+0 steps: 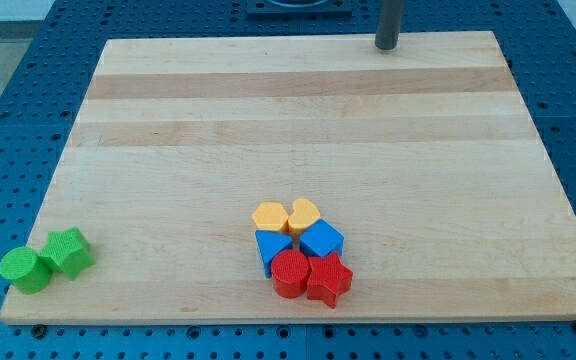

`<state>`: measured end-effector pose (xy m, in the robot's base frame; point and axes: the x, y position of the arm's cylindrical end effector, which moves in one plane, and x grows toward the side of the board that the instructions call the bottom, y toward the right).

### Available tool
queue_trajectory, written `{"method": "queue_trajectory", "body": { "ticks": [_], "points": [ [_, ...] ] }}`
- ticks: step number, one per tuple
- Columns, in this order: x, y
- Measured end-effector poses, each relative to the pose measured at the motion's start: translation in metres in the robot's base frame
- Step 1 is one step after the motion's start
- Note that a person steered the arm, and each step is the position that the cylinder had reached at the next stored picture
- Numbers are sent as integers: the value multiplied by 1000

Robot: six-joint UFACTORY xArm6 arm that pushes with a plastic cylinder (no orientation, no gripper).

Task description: Slide the green circle above green star

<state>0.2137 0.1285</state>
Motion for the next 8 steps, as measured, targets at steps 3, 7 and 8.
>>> {"method": "queue_trajectory", "body": {
  "ticks": [3, 7, 8],
  "points": [
    [64, 31],
    [110, 90],
    [165, 101]
  ]
}}
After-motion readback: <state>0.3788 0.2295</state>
